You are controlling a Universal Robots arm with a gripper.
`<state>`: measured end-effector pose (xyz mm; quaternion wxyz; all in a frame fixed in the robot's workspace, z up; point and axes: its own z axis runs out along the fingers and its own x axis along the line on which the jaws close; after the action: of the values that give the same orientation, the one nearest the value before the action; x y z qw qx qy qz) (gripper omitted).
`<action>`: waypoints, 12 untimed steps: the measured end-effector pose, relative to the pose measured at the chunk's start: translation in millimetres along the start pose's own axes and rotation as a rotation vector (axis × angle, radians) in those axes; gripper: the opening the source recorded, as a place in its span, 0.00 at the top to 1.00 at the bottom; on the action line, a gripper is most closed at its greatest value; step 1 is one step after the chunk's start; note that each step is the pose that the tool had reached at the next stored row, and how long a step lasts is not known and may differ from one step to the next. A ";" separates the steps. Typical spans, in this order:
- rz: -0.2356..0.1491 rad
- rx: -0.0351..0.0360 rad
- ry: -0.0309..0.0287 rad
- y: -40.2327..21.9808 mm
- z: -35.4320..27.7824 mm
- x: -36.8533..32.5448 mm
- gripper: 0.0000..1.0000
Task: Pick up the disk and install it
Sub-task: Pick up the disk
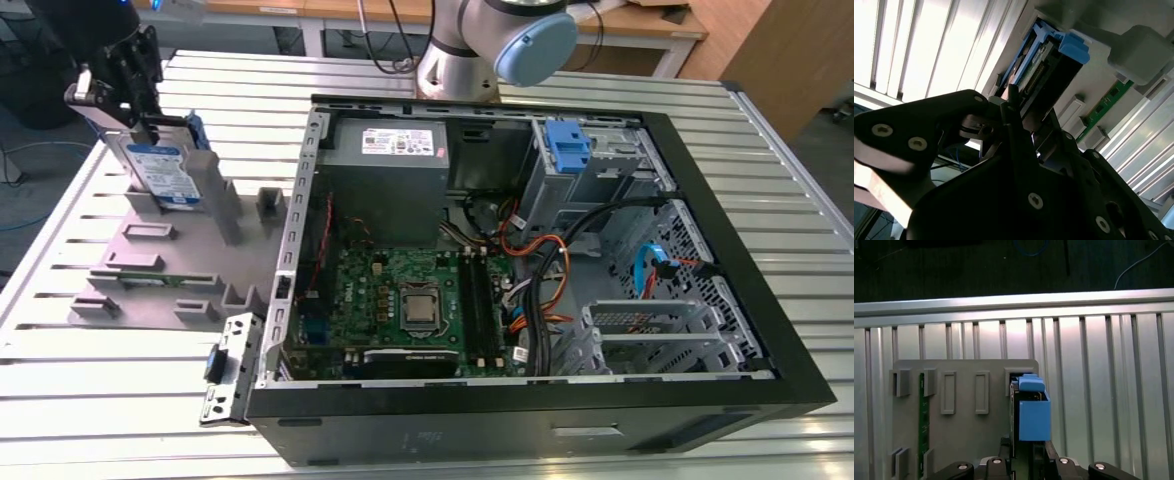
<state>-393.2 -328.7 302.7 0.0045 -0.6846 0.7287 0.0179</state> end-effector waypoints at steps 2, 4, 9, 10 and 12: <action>-0.016 -0.0004 0.0003 0.0 0.0 0.0 0.65; -0.023 -0.0007 0.0004 0.0 0.0 0.0 0.65; 0.012 0.0003 -0.0001 0.0 0.0 0.0 0.65; 0.029 0.0007 -0.0004 0.0 -0.1 0.0 0.65; 0.036 0.0010 -0.0007 0.0 0.0 0.0 0.65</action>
<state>-393.2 -328.7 302.7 0.0047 -0.6713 0.7409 0.0179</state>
